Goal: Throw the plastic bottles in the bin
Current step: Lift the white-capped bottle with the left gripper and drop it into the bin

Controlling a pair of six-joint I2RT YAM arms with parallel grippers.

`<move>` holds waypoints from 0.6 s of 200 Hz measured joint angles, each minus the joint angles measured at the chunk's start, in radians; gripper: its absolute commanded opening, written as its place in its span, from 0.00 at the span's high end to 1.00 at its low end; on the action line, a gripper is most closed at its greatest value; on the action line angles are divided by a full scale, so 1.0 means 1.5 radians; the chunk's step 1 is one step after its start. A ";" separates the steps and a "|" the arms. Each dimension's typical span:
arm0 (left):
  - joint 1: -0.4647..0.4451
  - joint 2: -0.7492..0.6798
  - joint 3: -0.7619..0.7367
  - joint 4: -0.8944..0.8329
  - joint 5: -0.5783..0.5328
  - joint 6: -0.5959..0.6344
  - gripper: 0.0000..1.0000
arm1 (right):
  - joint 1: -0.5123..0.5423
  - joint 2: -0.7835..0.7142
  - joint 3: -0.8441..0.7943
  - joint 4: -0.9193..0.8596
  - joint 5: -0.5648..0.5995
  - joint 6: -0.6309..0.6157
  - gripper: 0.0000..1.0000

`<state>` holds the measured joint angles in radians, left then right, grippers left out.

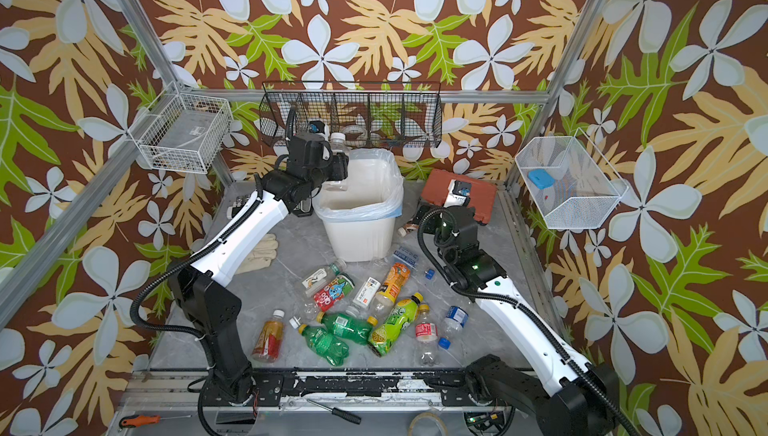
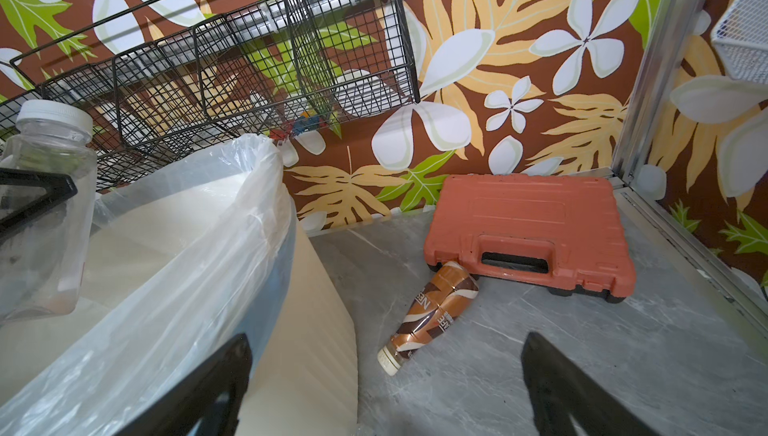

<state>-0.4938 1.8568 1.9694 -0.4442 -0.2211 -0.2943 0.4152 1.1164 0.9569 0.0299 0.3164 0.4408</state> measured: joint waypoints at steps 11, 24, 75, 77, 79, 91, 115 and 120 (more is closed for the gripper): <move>0.000 0.000 -0.002 0.000 -0.005 0.000 0.48 | 0.000 0.000 0.000 0.000 0.000 0.000 0.00; 0.000 0.000 -0.006 -0.001 -0.009 0.000 0.48 | 0.000 0.000 0.000 0.000 0.000 0.000 0.00; 0.000 -0.004 -0.019 -0.003 -0.023 0.005 0.11 | 0.000 -0.002 0.000 -0.005 0.000 0.000 0.00; 0.000 -0.005 -0.020 -0.003 -0.023 0.005 0.09 | 0.000 -0.002 0.000 -0.005 0.000 0.000 0.00; 0.000 -0.005 -0.021 -0.003 -0.023 0.005 0.08 | 0.000 -0.002 0.000 -0.005 0.000 0.000 0.00; 0.000 -0.016 -0.031 -0.002 -0.024 0.003 0.03 | 0.000 -0.002 0.000 -0.005 0.000 0.000 0.01; 0.000 -0.049 -0.056 0.021 -0.021 0.005 0.00 | 0.000 -0.002 0.000 -0.005 0.000 0.001 0.01; 0.000 -0.058 -0.065 0.030 -0.019 0.005 0.00 | 0.000 -0.002 0.000 -0.005 0.000 0.002 0.01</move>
<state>-0.4938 1.7695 1.8721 -0.3988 -0.2497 -0.2871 0.4152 1.1137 0.9569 0.0223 0.3161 0.4435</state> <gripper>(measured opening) 0.999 0.995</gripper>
